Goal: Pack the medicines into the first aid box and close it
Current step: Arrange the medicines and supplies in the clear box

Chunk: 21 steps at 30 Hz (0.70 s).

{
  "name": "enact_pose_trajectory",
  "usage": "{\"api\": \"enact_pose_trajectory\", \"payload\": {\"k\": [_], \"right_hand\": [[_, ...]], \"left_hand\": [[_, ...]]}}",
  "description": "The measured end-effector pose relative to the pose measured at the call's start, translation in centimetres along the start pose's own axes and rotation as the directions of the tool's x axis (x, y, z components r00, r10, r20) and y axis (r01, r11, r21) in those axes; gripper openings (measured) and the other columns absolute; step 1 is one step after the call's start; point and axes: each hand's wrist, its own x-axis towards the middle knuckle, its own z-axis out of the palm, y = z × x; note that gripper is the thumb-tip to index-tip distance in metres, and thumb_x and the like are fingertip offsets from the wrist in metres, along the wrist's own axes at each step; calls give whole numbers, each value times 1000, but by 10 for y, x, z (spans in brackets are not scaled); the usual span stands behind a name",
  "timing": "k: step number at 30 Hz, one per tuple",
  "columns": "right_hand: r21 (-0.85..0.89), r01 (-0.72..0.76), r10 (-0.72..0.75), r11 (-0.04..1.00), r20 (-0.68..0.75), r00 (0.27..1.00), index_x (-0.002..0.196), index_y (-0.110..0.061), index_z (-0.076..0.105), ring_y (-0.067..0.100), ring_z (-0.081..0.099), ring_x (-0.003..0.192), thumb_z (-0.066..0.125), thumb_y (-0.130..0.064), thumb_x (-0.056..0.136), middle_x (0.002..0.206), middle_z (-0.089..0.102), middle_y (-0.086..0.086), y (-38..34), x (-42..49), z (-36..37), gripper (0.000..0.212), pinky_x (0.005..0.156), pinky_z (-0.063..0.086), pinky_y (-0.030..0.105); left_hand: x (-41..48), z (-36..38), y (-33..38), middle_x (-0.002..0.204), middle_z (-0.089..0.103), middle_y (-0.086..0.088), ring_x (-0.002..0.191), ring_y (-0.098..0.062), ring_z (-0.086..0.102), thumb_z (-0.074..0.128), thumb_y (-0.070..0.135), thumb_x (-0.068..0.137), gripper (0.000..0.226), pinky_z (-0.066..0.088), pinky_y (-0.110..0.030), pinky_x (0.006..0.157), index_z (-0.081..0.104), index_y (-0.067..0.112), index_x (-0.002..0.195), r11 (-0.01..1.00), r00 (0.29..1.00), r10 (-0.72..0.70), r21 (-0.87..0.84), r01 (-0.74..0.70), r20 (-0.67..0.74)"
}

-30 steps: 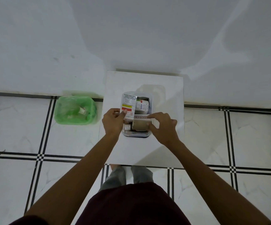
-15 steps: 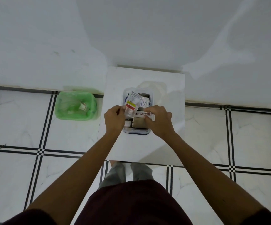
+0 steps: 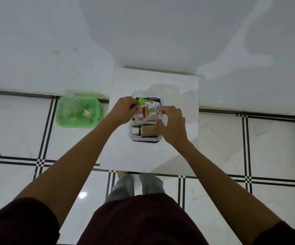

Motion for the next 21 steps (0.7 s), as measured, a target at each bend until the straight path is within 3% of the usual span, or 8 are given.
{"api": "enact_pose_trajectory", "payload": {"k": [5, 8, 13, 17, 19, 21], "right_hand": [[-80, -1, 0, 997, -20, 1000, 116, -19, 57, 25, 48, 103, 64, -21, 82, 112, 57, 7, 1, 11, 2, 35, 79, 43, 43], [-120, -13, 15, 993, 16, 1000, 117, -19, 57, 26, 47, 103, 64, -23, 83, 110, 55, 7, 1, 14, 6, 35, 79, 44, 44], [-153, -34, 34, 988, -2, 999, 111, -16, 63, 25, 46, 97, 63, -22, 85, 103, 53, 9, 4, 17, 11, 27, 75, 47, 42], [-9, -47, 47, 999, 2, 999, 110, -10, 63, 25, 47, 99, 65, -8, 84, 102, 50, 12, 10, 16, 17, 26, 79, 52, 37], [83, -101, 103, 991, -30, 994, 111, -11, 58, 23, 50, 98, 66, -7, 83, 104, 51, 11, 10, 18, 18, 29, 79, 52, 30], [213, -174, 198, 961, -98, 975, 108, -12, 56, 16, 53, 86, 68, -11, 82, 99, 54, 8, 9, 20, 16, 29, 72, 46, 12]], "left_hand": [[17, -6, 2, 81, 50, -7, 80, -29, 53, 51, 17, 93, 19, 46, -41, 75, 65, 4, 94, 982, 987, 58, 169, -84, 151], [13, 0, 7, 93, 60, -12, 79, -25, 52, 62, 14, 86, 18, 42, -32, 71, 63, 5, 101, 991, 988, 16, 126, -36, 156], [-5, 13, 0, 73, 55, -4, 68, -26, 54, 63, 30, 86, 28, 36, -28, 61, 61, 10, 106, 995, 995, -99, 1, 99, -5], [-25, 25, -7, 88, 49, -2, 81, -20, 49, 64, 23, 85, 37, 38, -31, 69, 46, 8, 113, 972, 938, -219, -146, 185, -270], [-32, 30, -9, 95, 51, -3, 84, -20, 50, 62, 21, 84, 43, 40, -30, 70, 45, 7, 121, 937, 929, -313, -228, 267, -199], [-36, 34, -11, 95, 58, -6, 78, -22, 56, 54, 18, 87, 43, 44, -27, 61, 46, 9, 128, 888, 925, -381, -282, 364, -5]]}}
